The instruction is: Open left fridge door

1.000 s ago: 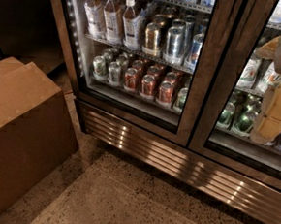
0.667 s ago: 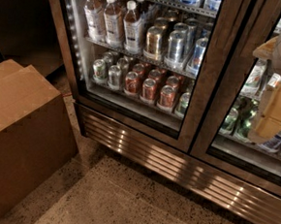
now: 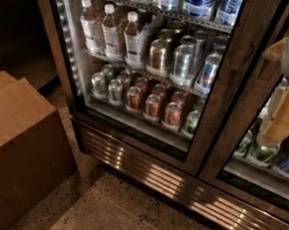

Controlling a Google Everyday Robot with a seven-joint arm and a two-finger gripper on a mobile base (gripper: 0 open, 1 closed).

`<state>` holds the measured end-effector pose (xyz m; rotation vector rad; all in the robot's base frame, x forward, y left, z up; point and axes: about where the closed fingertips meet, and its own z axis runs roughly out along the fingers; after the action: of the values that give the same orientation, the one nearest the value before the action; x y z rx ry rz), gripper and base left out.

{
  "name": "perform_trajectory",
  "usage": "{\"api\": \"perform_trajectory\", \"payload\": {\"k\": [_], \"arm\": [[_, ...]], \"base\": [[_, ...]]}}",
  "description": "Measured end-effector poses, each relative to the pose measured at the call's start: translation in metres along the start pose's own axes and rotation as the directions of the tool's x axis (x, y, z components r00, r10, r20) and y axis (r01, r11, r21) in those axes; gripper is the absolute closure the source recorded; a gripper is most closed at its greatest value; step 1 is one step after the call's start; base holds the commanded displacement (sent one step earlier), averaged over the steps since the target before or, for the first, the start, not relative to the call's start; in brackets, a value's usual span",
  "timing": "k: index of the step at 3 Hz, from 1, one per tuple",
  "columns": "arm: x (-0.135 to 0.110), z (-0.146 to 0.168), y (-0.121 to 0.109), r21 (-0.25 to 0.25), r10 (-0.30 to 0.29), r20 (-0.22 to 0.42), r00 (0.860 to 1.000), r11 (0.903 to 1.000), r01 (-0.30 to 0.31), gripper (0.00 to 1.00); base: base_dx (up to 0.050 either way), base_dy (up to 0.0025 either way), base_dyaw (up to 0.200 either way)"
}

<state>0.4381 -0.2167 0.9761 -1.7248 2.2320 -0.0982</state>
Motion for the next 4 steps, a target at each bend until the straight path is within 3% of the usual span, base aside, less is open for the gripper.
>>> {"api": "perform_trajectory", "payload": {"k": [3,4], "arm": [[-0.001,0.002,-0.001,-0.009,0.008,-0.008,1.000,0.9999,-0.008,0.00],[0.020,0.029,0.055,-0.016,-0.004,0.015,1.000,0.9999,0.004,0.00]], "base": [[0.000,0.00000,0.000],[0.000,0.00000,0.000]]}}
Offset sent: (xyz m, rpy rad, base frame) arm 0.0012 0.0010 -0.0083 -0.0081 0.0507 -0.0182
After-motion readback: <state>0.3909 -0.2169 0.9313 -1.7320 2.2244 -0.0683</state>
